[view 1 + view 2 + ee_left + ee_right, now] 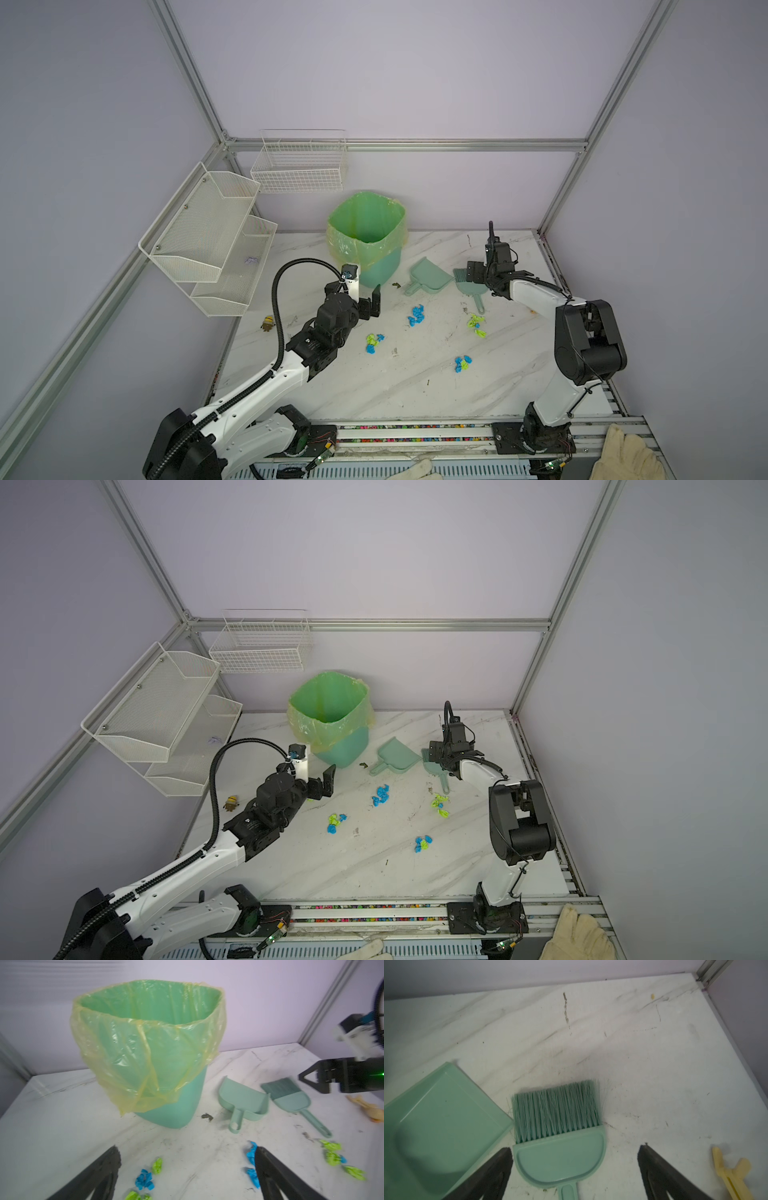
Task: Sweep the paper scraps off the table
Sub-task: 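Grasp the mint brush handle with the right gripper while the left arm advances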
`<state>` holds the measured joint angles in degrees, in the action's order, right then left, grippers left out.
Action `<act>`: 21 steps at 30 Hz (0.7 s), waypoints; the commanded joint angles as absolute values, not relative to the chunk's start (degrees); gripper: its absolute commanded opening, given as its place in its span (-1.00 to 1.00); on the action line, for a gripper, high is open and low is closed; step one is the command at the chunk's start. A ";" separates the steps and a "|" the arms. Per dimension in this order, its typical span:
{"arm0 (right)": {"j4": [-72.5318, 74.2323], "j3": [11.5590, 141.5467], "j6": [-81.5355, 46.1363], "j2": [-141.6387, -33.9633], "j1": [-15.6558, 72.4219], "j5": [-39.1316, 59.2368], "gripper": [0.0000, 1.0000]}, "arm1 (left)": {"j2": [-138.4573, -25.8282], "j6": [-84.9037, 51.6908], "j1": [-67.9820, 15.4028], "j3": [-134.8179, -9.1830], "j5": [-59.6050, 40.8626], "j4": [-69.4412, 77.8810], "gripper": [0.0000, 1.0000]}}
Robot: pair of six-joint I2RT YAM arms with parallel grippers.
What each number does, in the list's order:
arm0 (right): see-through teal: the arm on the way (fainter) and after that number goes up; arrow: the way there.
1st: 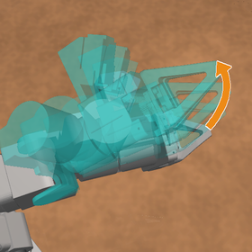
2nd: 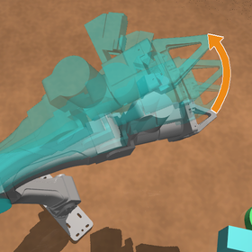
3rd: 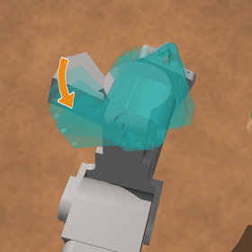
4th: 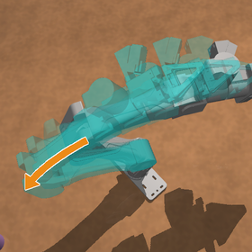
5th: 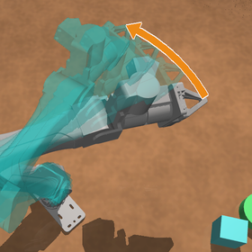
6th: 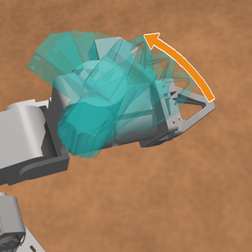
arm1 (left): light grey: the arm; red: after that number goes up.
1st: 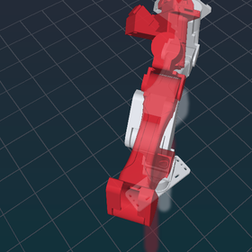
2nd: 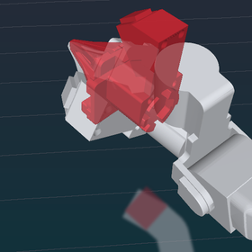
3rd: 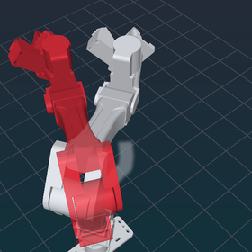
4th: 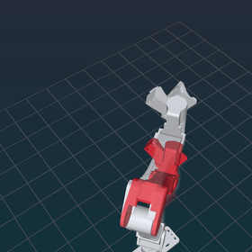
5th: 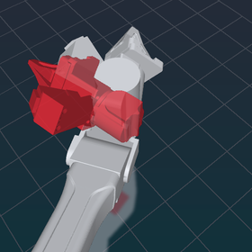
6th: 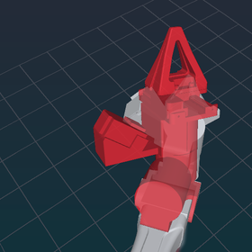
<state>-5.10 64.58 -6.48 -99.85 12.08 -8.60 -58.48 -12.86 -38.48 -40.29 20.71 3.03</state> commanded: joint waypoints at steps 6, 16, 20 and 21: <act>-12.95 61.09 -7.55 -96.65 12.49 -5.90 0.88 | -64.08 -23.14 -44.67 -48.78 13.56 -4.81 0.99; -10.32 54.93 -10.66 -96.02 12.54 -4.45 0.51 | -69.22 -25.09 -45.20 -52.74 8.53 -8.08 0.99; -10.08 55.62 -10.86 -98.02 12.56 -3.20 0.35 | -69.95 -26.49 -45.11 -52.25 8.51 -8.26 0.99; -9.81 55.81 -10.85 -98.40 12.52 -2.82 0.31 | -70.00 -26.99 -45.17 -52.05 8.52 -8.26 0.99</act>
<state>-10.22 55.16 -10.02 -97.19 12.29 -4.05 -69.87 -24.95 -45.04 -47.22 9.63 -8.40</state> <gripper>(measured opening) 0.670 0.995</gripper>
